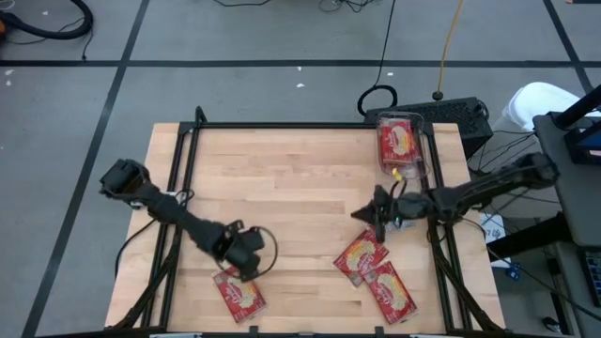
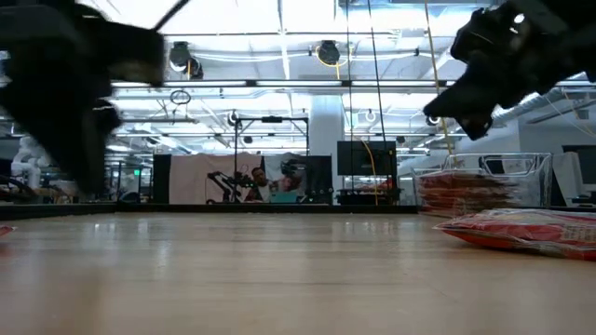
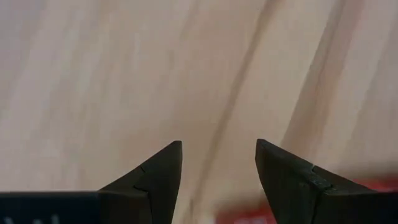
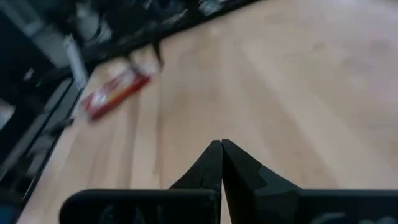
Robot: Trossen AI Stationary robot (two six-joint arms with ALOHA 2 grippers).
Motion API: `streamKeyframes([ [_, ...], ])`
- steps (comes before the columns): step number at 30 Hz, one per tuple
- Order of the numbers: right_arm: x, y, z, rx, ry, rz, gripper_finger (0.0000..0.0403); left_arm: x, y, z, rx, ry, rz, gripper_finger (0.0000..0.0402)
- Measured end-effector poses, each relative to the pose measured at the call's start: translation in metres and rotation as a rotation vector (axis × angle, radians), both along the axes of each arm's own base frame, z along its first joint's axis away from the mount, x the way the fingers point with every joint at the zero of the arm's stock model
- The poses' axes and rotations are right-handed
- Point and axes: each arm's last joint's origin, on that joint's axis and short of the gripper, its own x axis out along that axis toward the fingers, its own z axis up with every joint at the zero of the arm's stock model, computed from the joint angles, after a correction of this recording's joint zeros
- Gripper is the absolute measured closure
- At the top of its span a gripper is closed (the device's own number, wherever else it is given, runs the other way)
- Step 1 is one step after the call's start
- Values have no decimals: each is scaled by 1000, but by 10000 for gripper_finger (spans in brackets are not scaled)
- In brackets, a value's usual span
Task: Sort popcorn bags into baskets
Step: Put the red popcorn bag into the transparent bin
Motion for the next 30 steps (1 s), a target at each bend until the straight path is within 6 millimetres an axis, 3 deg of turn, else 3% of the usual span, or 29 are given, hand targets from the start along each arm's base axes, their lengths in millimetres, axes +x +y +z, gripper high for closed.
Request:
streamKeyframes([
  [6,14,25,-18,-37,72,39,403,-26,-38,0,-61,15,-33,195],
  [12,41,43,-21,-14,89,14,403,-50,-63,0,-106,43,-42,195],
  [24,110,69,-5,64,64,-22,403,-58,-74,-1,-113,15,-60,195],
  [30,130,77,-16,169,122,-53,403,-60,-81,-13,-95,39,-54,195],
])
